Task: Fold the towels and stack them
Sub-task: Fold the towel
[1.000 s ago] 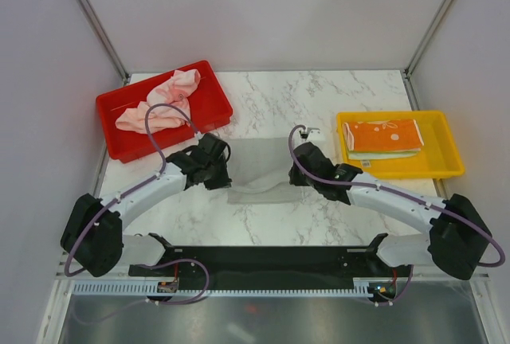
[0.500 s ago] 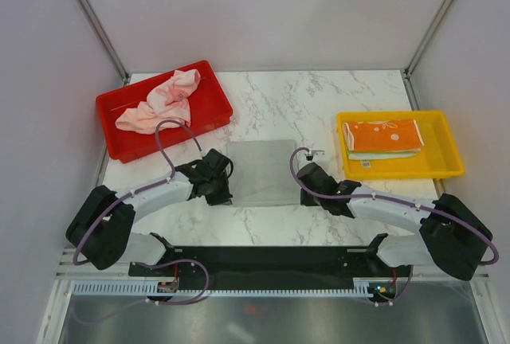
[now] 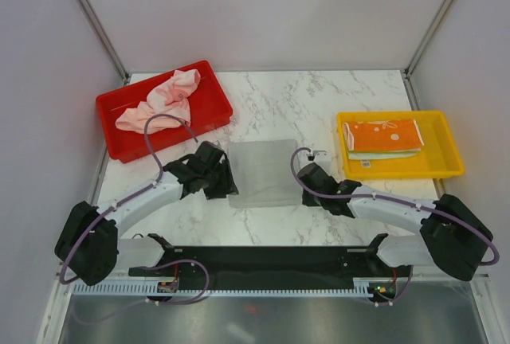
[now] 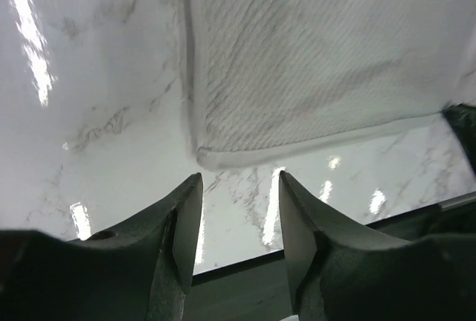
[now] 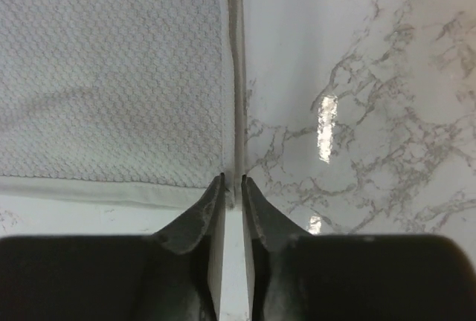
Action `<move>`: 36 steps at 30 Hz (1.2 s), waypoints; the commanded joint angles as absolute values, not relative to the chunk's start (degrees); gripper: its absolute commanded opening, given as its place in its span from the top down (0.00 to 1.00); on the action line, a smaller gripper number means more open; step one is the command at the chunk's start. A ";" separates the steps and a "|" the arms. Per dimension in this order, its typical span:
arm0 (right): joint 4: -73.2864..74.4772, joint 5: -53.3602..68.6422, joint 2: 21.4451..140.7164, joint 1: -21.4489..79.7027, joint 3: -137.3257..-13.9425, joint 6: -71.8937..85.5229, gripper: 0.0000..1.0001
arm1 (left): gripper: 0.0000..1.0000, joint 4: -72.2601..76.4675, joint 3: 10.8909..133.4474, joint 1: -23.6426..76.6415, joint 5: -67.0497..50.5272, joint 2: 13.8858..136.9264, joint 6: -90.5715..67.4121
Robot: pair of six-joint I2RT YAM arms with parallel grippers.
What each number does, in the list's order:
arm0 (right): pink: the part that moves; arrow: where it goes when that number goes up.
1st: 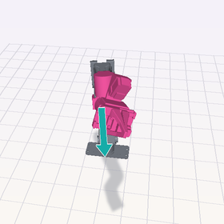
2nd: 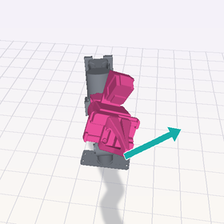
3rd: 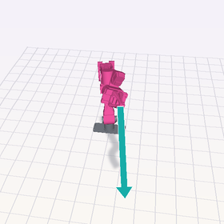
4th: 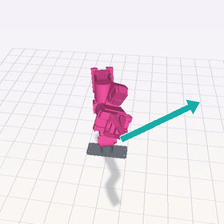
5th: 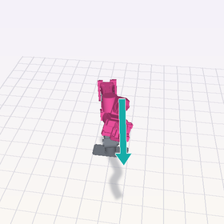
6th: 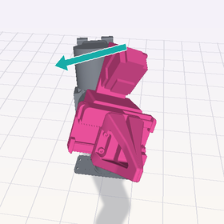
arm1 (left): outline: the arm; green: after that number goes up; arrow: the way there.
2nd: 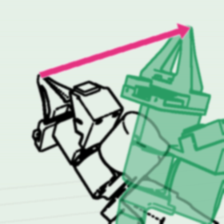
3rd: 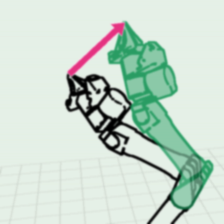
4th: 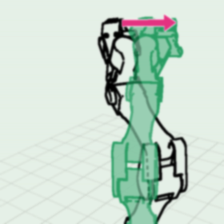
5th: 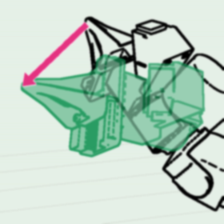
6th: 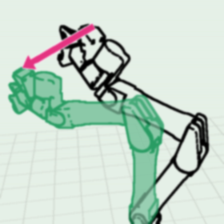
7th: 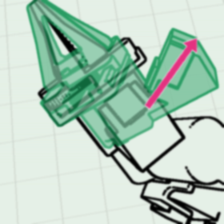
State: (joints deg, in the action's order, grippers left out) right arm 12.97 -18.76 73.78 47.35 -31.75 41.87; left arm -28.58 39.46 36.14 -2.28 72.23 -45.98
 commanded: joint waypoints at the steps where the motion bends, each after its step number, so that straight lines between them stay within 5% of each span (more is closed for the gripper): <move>1: 18.36 -20.74 70.23 47.20 -35.15 42.45 0.76 | 0.47 -29.88 47.01 31.41 -3.34 70.22 -42.02; 5: 18.11 -19.87 67.76 46.85 -39.98 38.42 0.49 | 0.51 -26.03 54.91 26.81 -4.57 77.31 -38.07; 14: 1.94 2.00 90.84 33.14 -54.74 22.43 0.59 | 0.57 -22.68 70.13 25.40 -5.01 98.34 -32.00; 21: 0.44 6.24 103.70 24.10 -62.49 19.52 0.65 | 0.57 -22.68 75.06 24.87 -1.67 109.24 -30.67; 32: 3.23 5.53 104.16 21.80 -62.75 15.21 0.62 | 0.53 -21.88 75.06 25.66 -5.27 109.62 -28.93; 36: 9.56 12.65 101.51 19.96 -66.52 10.03 0.48 | 0.42 -24.25 79.52 25.14 -5.71 105.48 -22.34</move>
State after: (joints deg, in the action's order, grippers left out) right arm 5.69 7.42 105.36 21.45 -61.71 15.14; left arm -23.18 74.56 25.26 -4.86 110.80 -29.58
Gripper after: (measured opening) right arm 0.494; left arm 0.551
